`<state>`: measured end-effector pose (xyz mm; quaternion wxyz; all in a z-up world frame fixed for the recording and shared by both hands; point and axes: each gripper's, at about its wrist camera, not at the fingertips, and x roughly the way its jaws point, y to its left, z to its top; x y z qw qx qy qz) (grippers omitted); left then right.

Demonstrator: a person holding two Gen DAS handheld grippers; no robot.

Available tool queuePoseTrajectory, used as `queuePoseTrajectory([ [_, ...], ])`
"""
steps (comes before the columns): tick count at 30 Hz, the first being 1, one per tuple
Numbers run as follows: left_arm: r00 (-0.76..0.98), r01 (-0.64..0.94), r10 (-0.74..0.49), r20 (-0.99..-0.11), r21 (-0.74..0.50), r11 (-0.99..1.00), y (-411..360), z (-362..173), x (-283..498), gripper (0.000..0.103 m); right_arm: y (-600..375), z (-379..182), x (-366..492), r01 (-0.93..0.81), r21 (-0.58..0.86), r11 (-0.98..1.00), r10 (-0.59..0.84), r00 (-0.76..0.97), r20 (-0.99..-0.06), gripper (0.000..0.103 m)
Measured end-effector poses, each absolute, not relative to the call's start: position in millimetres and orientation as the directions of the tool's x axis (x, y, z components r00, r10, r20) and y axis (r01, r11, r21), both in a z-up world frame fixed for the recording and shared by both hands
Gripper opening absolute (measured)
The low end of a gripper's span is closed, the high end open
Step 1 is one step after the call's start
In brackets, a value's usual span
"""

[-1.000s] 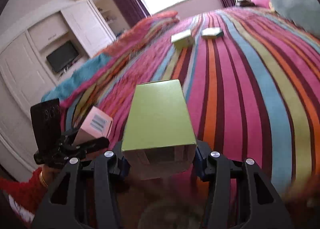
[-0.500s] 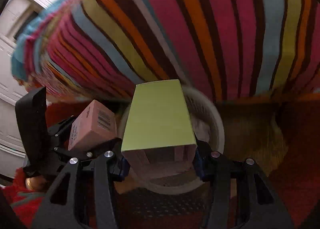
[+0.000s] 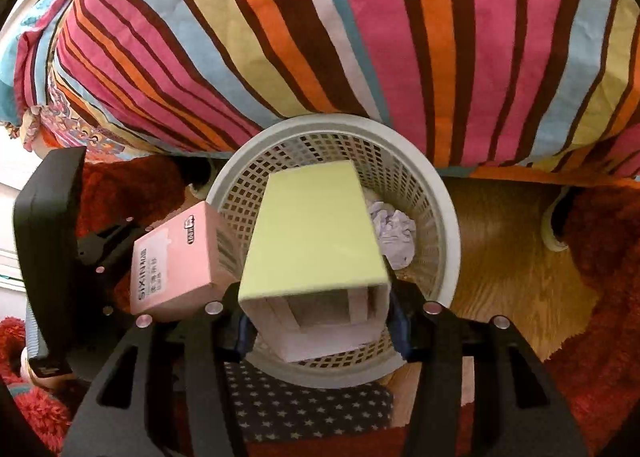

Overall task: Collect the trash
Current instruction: 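Carry pink box and green box over the wastebasket and open both tools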

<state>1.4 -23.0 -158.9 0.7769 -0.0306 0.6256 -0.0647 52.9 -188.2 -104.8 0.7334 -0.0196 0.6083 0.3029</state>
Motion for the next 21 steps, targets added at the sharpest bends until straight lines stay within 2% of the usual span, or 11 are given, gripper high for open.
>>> queuePoseTrajectory([
  [3, 0.204, 0.045, -0.112, -0.972, -0.105, 0.993, -19.0, -163.8, 2.1, 0.090, -188.9, -103.7, 52.7, -0.464, 0.316, 0.827, 0.403, 0.099, -0.910, 0.065],
  [4, 0.207, 0.044, -0.109, -0.972, -0.102, 0.994, -18.5, -164.4, 0.5, 0.094, -191.5, -104.9, 52.4, -0.459, 0.310, 0.833, 0.399, 0.109, -0.911, 0.069],
  [8, 0.227, 0.029, -0.072, -0.971, -0.067, 0.997, -17.2, -161.4, 0.8, 0.096, -197.3, -112.6, 55.2, -0.429, 0.312, 0.848, 0.395, 0.119, -0.911, 0.070],
  [21, 0.231, 0.050, -0.087, -0.969, -0.078, 0.996, -24.0, -160.0, 0.2, 0.096, -202.5, -114.0, 54.4, -0.400, 0.321, 0.858, 0.398, 0.123, -0.909, 0.070],
])
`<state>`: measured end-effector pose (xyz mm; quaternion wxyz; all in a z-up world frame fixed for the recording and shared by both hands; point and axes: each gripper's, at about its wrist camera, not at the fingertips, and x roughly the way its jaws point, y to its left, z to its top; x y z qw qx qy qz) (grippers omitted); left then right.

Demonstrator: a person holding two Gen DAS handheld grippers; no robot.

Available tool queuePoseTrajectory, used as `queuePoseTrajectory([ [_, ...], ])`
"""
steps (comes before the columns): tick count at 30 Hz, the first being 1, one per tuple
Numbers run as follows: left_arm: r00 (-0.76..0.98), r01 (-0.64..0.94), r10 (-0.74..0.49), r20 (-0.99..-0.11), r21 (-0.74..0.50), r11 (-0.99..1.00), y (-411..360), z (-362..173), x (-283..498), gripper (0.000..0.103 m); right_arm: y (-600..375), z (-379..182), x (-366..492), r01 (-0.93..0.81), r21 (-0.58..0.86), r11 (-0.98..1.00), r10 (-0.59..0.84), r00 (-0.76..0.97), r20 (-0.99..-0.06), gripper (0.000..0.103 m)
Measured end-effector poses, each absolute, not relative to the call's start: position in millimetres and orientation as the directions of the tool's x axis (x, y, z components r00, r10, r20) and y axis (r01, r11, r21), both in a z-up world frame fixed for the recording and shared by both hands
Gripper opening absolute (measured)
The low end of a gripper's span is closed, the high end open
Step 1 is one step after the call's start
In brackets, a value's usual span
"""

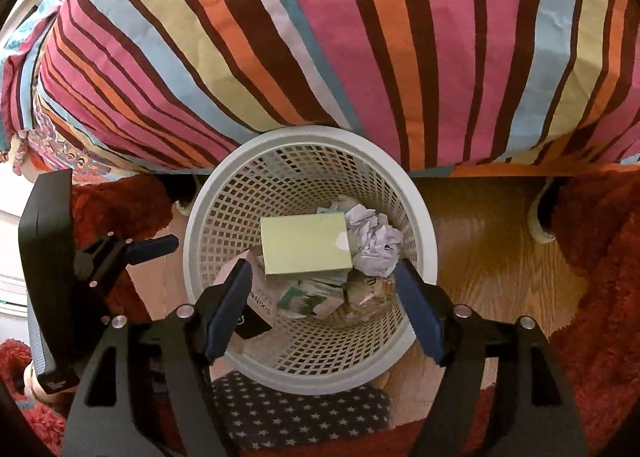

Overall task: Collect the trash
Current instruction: 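Carry pink box and green box over the wastebasket and open both tools, then grasp green DHC box with left tool while right tool grasps Vitamin E box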

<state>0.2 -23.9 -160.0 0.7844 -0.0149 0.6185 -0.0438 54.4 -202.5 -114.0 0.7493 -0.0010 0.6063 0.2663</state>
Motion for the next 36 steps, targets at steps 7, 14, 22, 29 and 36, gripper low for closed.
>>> queuePoseTrajectory([
  [7, 0.323, 0.062, -0.120, -0.939, -0.105, 0.992, -16.0, -118.9, -8.5, 0.096, -205.6, -87.8, 47.5, -0.444, 0.348, 0.826, 0.453, 0.153, -0.879, 0.070],
  [14, 0.611, 0.101, -0.135, -0.780, -0.093, 0.991, 34.8, 38.4, 7.5, 0.096, -233.9, 47.1, 75.5, -0.562, 0.332, 0.757, 0.599, 0.396, -0.696, 0.070],
  [22, 0.805, -0.010, 0.079, -0.588, 0.119, 0.993, 98.6, 134.2, 185.1, 0.096, -210.3, 141.2, 236.0, -0.511, 0.079, 0.856, 0.476, 0.720, -0.505, 0.087],
  [29, 0.820, -0.002, 0.112, -0.561, 0.192, 0.981, 125.7, 136.9, 349.2, 0.096, -142.2, 130.1, 387.4, -0.487, -0.020, 0.873, 0.388, 0.719, -0.576, 0.087],
  [36, 0.813, 0.047, 0.058, -0.580, 0.164, 0.985, 153.6, 132.3, 439.7, 0.096, -97.0, 117.6, 469.5, -0.522, -0.091, 0.848, 0.361, 0.696, -0.620, 0.087],
])
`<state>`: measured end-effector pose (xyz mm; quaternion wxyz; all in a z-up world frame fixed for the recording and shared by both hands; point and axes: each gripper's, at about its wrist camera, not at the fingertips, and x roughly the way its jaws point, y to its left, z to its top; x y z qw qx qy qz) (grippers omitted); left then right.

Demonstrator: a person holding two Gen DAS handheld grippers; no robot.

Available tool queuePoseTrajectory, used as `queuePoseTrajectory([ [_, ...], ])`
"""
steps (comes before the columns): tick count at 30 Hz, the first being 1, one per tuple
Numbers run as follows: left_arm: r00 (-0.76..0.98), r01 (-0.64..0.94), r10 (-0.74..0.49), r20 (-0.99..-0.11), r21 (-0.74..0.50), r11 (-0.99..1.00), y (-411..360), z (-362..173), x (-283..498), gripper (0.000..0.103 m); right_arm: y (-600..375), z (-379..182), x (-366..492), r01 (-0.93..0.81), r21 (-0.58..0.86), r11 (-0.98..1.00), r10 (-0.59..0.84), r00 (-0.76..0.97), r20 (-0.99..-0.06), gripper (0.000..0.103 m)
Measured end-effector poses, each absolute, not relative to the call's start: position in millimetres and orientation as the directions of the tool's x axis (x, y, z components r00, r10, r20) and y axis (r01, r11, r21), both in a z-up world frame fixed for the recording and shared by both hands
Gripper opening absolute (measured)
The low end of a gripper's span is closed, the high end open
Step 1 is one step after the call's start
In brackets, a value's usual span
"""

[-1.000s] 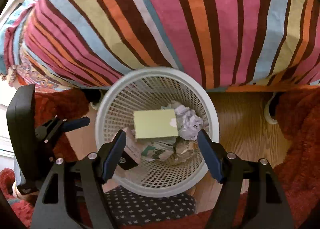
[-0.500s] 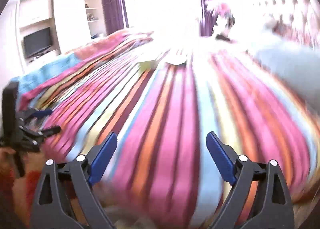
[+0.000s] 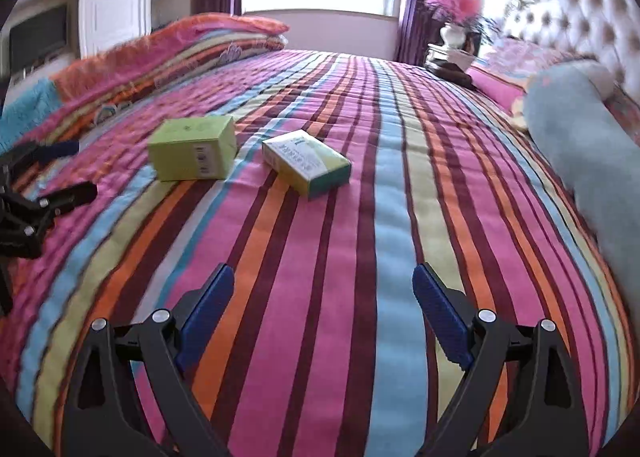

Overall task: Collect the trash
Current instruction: 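Grasp green DHC box with left tool while right tool grasps Vitamin E box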

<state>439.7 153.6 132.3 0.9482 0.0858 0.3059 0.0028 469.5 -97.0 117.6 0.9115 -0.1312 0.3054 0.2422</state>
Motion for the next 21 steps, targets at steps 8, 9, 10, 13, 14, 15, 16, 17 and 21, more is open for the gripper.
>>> queuePoseTrajectory([
  [8, 0.801, 0.107, 0.035, -0.598, 0.201, 0.974, 158.7, 119.1, 507.4, 0.096, -62.7, 113.1, 531.7, -0.582, -0.150, 0.799, 0.356, 0.659, -0.662, 0.086],
  [9, 0.799, 0.112, 0.032, -0.601, 0.200, 0.973, 159.6, 118.2, 515.1, 0.096, -61.6, 113.6, 537.9, -0.587, -0.141, 0.797, 0.362, 0.652, -0.667, 0.086],
  [10, 0.798, 0.119, 0.026, -0.602, 0.199, 0.973, 160.0, 117.7, 522.0, 0.096, -60.6, 114.4, 544.5, -0.594, -0.132, 0.794, 0.371, 0.645, -0.668, 0.086],
  [13, 0.796, 0.156, 0.003, -0.605, 0.210, 0.965, 159.4, 118.6, 540.0, 0.096, -54.9, 114.4, 560.3, -0.622, -0.121, 0.773, 0.395, 0.622, -0.676, 0.086],
  [14, 0.794, 0.173, -0.008, -0.608, 0.214, 0.961, 159.0, 118.8, 545.2, 0.096, -52.2, 113.2, 566.2, -0.634, -0.119, 0.764, 0.400, 0.610, -0.684, 0.086],
  [15, 0.792, 0.185, -0.015, -0.611, 0.217, 0.958, 159.6, 119.1, 549.3, 0.096, -48.7, 111.5, 571.3, -0.641, -0.122, 0.757, 0.398, 0.602, -0.692, 0.087],
  [16, 0.788, 0.198, -0.023, -0.615, 0.217, 0.956, 159.8, 119.1, 555.4, 0.096, -44.4, 109.3, 575.7, -0.650, -0.129, 0.749, 0.393, 0.593, -0.703, 0.087],
  [17, 0.785, 0.204, -0.029, -0.618, 0.215, 0.955, 159.8, 118.8, 559.5, 0.096, -40.1, 107.2, 578.8, -0.658, -0.136, 0.741, 0.388, 0.584, -0.713, 0.086],
  [21, 0.770, 0.202, -0.055, -0.636, 0.161, 0.966, 161.6, 117.3, 577.9, 0.096, -28.4, 107.2, 587.3, -0.667, -0.160, 0.727, 0.381, 0.587, -0.714, 0.086],
])
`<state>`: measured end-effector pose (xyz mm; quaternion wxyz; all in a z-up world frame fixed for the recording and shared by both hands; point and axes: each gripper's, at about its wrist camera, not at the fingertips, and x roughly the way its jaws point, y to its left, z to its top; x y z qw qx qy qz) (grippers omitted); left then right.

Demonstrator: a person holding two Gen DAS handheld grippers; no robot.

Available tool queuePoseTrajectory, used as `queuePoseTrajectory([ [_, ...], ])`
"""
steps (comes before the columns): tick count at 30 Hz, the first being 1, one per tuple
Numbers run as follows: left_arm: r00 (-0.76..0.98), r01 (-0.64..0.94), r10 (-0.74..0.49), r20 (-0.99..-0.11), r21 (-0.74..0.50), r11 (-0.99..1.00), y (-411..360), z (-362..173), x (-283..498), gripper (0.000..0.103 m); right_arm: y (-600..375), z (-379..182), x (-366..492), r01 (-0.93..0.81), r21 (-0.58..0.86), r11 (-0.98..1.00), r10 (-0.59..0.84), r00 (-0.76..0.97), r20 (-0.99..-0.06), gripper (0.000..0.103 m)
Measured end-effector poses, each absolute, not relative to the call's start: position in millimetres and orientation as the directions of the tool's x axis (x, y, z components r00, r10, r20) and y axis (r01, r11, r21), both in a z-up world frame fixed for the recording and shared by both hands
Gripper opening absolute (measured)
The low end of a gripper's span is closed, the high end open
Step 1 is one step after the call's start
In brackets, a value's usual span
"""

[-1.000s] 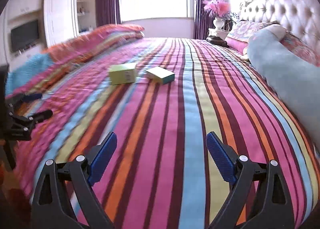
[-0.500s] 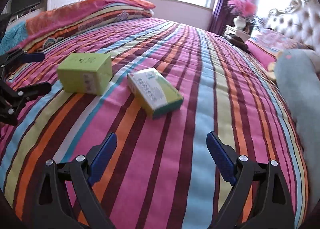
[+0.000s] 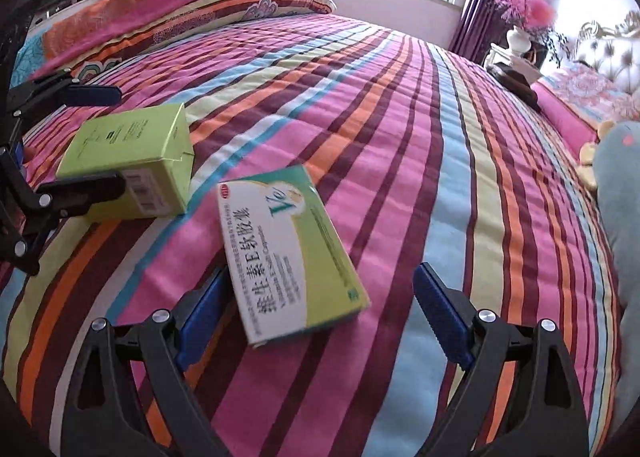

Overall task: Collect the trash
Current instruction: 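Grasp green DHC box with left tool while right tool grasps Vitamin E box, then carry DHC box and Vitamin E box over the wastebasket and open both tools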

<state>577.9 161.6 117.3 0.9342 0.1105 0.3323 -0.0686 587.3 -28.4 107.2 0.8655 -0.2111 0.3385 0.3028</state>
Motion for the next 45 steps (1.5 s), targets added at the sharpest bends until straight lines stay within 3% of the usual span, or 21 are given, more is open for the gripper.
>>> queuePoseTrajectory([
  [7, 0.705, 0.138, 0.003, -0.709, 0.141, 0.980, 154.1, 100.6, 601.5, 0.096, -16.9, 102.0, 607.9, -0.663, -0.127, 0.738, 0.378, 0.562, -0.735, 0.086],
  [9, 0.662, 0.104, -0.013, -0.749, 0.075, 0.992, 159.0, 94.7, 608.2, 0.096, -16.8, 100.2, 610.3, -0.666, -0.103, 0.739, 0.385, 0.543, -0.746, 0.075],
  [10, 0.648, 0.088, -0.017, -0.761, 0.053, 0.995, 160.9, 91.9, 609.5, 0.085, -18.5, 100.6, 609.7, -0.674, -0.067, 0.736, 0.410, 0.522, -0.748, 0.054],
  [11, 0.643, 0.065, -0.005, -0.766, 0.048, 0.997, 161.8, 89.7, 609.5, 0.076, -21.0, 101.6, 608.0, -0.668, -0.027, 0.744, 0.432, 0.510, -0.744, 0.050],
  [12, 0.651, 0.052, 0.010, -0.759, 0.058, 0.997, 161.7, 90.2, 607.7, 0.059, -22.4, 102.6, 605.6, -0.655, -0.014, 0.755, 0.435, 0.517, -0.738, 0.050],
  [18, 0.651, 0.031, 0.015, -0.759, 0.047, 0.998, 158.0, 93.0, 571.1, 0.058, -30.8, 101.4, 573.0, -0.604, 0.062, 0.794, 0.446, 0.510, -0.736, 0.050],
  [25, 0.673, -0.010, -0.032, -0.739, -0.053, 0.999, 161.2, 101.4, 453.0, 0.058, -51.4, 100.5, 482.3, -0.556, 0.044, 0.830, 0.419, 0.568, -0.709, 0.050],
  [35, 0.762, 0.012, -0.050, -0.646, -0.064, 0.998, 109.9, 114.8, 206.5, 0.059, -131.2, 118.1, 281.9, -0.584, 0.186, 0.790, 0.562, 0.569, -0.600, 0.050],
  [40, 0.769, 0.018, -0.060, -0.637, -0.072, 0.997, 68.7, 96.2, 91.3, 0.059, -172.8, 104.6, 180.7, -0.580, 0.261, 0.772, 0.604, 0.539, -0.587, 0.050],
  [45, 0.707, 0.010, -0.063, -0.705, -0.079, 0.997, 32.5, 43.8, 4.6, 0.059, -200.4, 66.0, 102.5, -0.535, 0.293, 0.793, 0.576, 0.501, -0.646, 0.050],
])
